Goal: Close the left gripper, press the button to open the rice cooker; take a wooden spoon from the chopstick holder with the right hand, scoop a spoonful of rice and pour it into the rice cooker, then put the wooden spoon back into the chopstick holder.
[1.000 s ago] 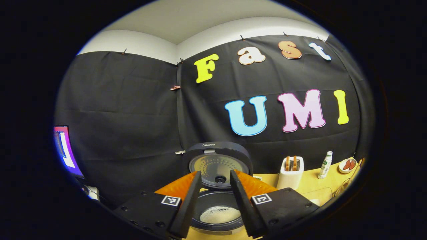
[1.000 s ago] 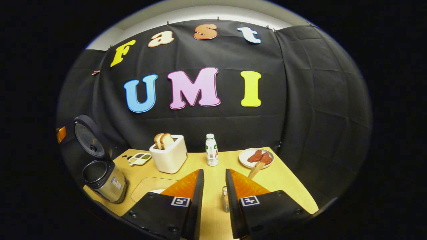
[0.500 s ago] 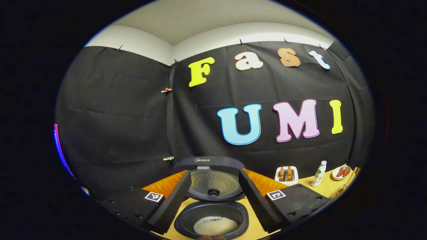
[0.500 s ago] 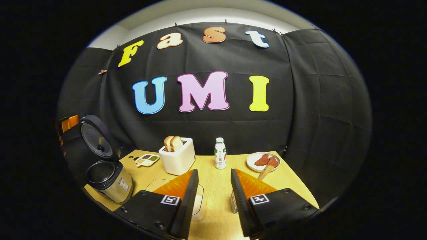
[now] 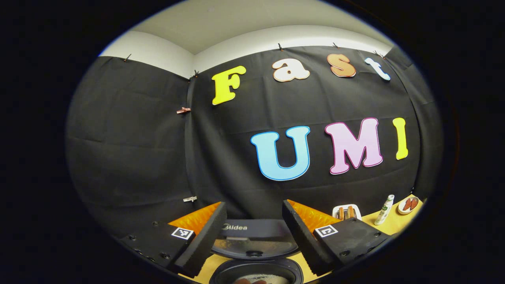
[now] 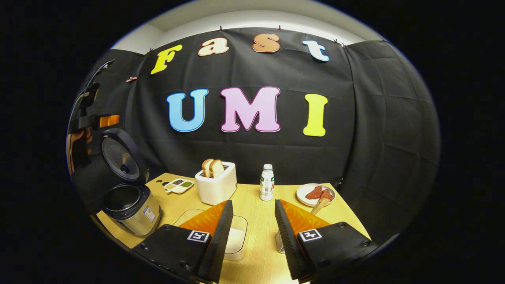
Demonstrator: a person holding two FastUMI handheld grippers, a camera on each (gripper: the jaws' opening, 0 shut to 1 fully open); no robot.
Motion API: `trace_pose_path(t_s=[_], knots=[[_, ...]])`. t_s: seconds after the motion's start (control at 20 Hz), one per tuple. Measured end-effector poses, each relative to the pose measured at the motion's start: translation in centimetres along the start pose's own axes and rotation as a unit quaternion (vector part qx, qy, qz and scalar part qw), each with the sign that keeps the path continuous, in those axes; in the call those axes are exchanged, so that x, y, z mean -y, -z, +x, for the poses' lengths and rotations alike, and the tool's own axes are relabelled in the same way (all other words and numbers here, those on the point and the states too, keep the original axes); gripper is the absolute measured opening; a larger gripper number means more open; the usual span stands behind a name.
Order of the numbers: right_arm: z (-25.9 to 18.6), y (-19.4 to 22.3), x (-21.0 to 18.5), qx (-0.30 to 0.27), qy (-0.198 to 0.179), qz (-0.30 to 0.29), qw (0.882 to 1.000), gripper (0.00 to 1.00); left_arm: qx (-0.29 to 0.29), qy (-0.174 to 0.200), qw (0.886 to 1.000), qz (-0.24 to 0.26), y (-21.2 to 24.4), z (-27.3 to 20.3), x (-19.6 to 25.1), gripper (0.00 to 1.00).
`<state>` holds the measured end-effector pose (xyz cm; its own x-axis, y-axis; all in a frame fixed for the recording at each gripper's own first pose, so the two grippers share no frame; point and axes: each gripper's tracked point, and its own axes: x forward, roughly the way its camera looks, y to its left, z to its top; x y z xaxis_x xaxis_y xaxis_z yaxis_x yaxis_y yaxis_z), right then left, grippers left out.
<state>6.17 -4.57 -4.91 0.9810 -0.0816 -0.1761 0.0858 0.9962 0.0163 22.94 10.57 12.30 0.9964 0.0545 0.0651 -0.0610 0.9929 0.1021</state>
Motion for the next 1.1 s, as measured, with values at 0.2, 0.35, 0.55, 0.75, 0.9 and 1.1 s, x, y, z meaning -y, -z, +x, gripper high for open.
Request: trace_pose_path(t_s=[0.2,0.35,0.55,0.75,0.9,1.1], knots=[[0.0,0.1,-0.3,-0.004,-0.001,0.000,1.000,0.67,-0.038,-0.005,0.999,-0.012,2.0,1.9,-0.7,0.96],[0.0,0.2,-0.2,-0.006,-0.002,-0.002,1.000,0.67,-0.057,-0.003,0.998,-0.034,3.2,1.3,-0.8,0.98],[0.0,0.5,-0.7,-0.010,-0.007,-0.005,1.000,0.67,-0.056,0.003,0.997,-0.044,3.8,-0.7,-0.7,0.93],[-0.5,0.8,-1.9,-0.014,-0.022,-0.006,1.000,0.67,-0.066,0.000,0.997,-0.030,5.3,-4.2,-0.7,0.89],[-0.9,1.0,-2.5,-0.012,-0.029,-0.013,0.999,0.67,-0.077,-0.011,0.995,-0.057,7.0,-7.5,-0.8,0.89],[-1.9,1.5,-4.4,-0.016,-0.050,-0.013,0.999,0.67,-0.104,-0.028,0.993,-0.050,11.2,-12.2,-0.5,0.88]])
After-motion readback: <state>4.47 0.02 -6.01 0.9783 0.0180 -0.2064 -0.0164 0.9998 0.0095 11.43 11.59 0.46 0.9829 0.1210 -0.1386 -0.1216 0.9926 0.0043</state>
